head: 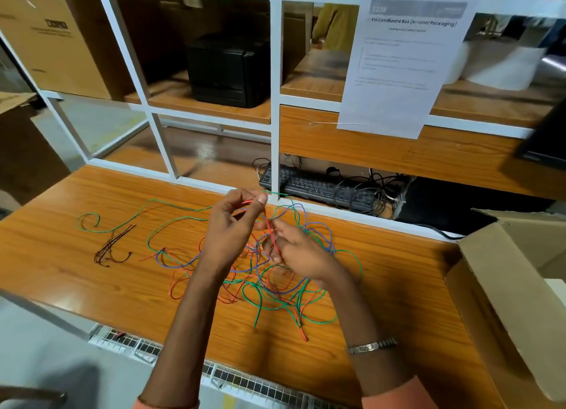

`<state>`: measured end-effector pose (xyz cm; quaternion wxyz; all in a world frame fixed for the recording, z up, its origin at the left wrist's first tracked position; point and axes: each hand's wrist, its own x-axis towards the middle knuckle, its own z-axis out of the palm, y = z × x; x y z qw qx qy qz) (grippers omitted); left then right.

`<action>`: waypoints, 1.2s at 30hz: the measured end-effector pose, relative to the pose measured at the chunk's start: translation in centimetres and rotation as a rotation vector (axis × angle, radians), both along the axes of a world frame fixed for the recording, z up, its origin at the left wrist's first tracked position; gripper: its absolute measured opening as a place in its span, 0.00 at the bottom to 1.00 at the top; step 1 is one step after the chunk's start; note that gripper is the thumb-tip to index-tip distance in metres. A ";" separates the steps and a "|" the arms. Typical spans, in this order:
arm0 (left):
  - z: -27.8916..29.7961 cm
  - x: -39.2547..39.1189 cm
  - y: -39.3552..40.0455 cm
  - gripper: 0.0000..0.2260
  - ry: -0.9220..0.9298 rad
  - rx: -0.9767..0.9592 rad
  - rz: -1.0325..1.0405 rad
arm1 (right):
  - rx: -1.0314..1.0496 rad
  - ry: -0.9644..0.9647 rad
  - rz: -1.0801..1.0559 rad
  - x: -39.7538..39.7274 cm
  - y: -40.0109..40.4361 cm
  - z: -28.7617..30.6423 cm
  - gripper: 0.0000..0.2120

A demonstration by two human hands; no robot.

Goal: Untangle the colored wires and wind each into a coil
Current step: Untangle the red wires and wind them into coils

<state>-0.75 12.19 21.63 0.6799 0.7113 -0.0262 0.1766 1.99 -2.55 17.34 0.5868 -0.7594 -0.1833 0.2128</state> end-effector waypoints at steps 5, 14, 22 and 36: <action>-2.0 0.6 2.0 0.06 0.057 -0.053 0.140 | 0.259 0.299 0.086 -0.9 0.0 2.2 0.17; -3.8 1.1 1.6 0.06 0.157 -0.102 0.099 | 0.686 0.823 0.177 -1.6 -0.7 2.7 0.18; -4.2 -0.5 0.7 0.15 0.326 -0.031 -0.266 | 1.274 0.833 -0.227 -0.4 -2.1 4.4 0.14; -4.4 -2.7 -0.6 0.27 0.359 0.114 -0.584 | 1.084 0.147 -0.896 2.7 -7.3 2.5 0.26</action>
